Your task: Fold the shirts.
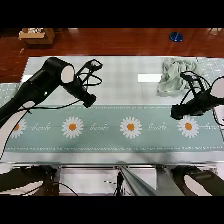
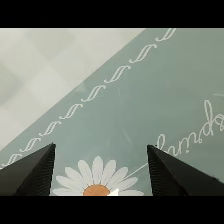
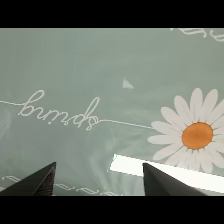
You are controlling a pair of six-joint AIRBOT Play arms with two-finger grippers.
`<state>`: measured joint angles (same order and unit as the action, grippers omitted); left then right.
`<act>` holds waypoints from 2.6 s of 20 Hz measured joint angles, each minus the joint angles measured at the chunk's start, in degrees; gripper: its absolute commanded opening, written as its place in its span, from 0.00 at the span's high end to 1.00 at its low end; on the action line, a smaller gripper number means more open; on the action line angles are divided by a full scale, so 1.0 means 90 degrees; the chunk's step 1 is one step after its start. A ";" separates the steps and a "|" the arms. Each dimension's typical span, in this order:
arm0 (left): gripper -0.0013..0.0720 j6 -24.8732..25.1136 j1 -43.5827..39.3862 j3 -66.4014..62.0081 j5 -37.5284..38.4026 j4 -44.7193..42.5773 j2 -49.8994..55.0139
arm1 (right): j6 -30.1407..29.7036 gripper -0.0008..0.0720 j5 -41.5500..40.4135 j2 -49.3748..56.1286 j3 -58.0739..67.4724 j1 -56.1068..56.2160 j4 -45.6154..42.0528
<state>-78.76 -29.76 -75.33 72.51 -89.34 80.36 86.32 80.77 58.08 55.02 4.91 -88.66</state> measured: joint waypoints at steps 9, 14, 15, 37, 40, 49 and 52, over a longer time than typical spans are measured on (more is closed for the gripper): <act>0.00 0.0000 0.0000 0.0000 0.0000 -0.0002 0.0000 | 0.0000 0.18 0.0002 0.0000 0.0000 0.0000 0.0002; 0.00 0.0000 0.0000 0.0000 -0.0002 -0.0002 0.0000 | 0.0000 0.18 0.0002 0.0000 0.0000 0.0000 0.0002; 0.00 0.0000 0.0000 0.0000 -0.0002 -0.0002 0.0000 | 0.0002 0.18 0.0000 0.0000 0.0000 0.0000 0.0000; 0.00 -0.0610 0.0000 -0.0002 -0.0636 0.0124 0.0517 | 0.3126 0.18 -0.5566 0.1909 0.1054 -0.1307 -0.2681; 0.00 -0.0804 0.0000 -0.0007 -0.0537 0.0359 0.0498 | 0.2977 0.18 -0.5705 0.2953 0.1773 -0.1736 -0.1979; 0.00 -0.0942 0.0000 -0.0007 -0.0374 0.1392 0.0491 | 0.1923 0.18 -0.5661 0.4911 0.2965 -0.1979 -0.0823; 0.00 -0.0942 0.0000 -0.0007 -0.0277 0.1513 0.0491 | 0.1868 0.61 -0.5651 0.5161 0.3038 -0.1987 -0.1173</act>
<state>-87.24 -29.76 -75.40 70.02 -75.72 84.77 103.13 29.91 104.53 82.37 -12.97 -99.22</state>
